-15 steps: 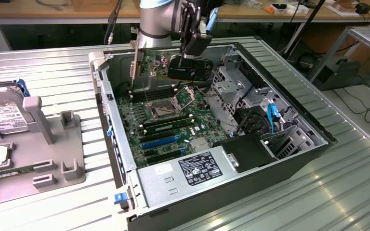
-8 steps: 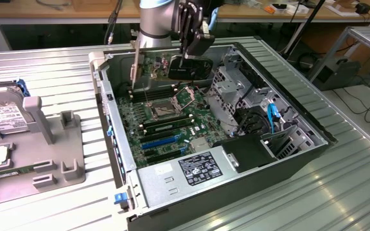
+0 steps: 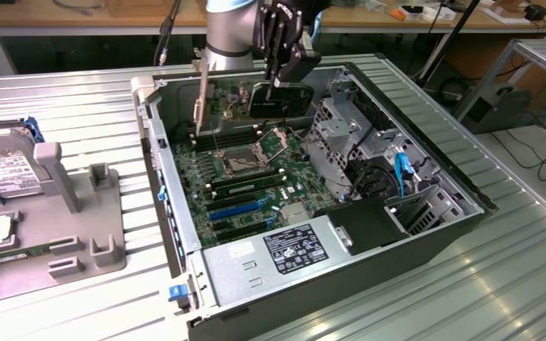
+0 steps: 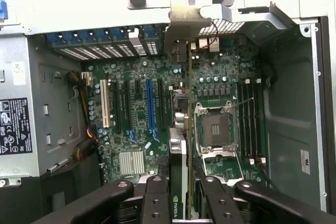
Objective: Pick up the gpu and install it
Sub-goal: 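Insert the gpu into the slot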
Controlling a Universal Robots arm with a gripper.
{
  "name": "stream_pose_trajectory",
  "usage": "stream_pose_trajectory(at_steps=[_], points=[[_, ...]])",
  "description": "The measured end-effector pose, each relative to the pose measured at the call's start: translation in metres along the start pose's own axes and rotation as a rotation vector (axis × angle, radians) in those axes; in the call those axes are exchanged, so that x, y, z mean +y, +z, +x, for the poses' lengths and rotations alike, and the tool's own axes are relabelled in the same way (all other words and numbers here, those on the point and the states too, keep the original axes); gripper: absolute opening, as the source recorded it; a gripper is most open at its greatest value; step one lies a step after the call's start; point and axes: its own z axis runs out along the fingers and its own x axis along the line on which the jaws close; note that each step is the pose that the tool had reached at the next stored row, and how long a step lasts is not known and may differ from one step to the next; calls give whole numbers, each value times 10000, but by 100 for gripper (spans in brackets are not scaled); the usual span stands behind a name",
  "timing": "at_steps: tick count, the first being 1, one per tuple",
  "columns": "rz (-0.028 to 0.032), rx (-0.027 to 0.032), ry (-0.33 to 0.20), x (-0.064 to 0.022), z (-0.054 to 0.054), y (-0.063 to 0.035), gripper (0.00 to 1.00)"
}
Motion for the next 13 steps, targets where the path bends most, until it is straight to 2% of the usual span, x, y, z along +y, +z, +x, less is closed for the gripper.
stream_pose_trajectory(at_steps=[8,13], points=[[8,25,-481,0,0,0,27],[16,52,-983,0,0,0,27]])
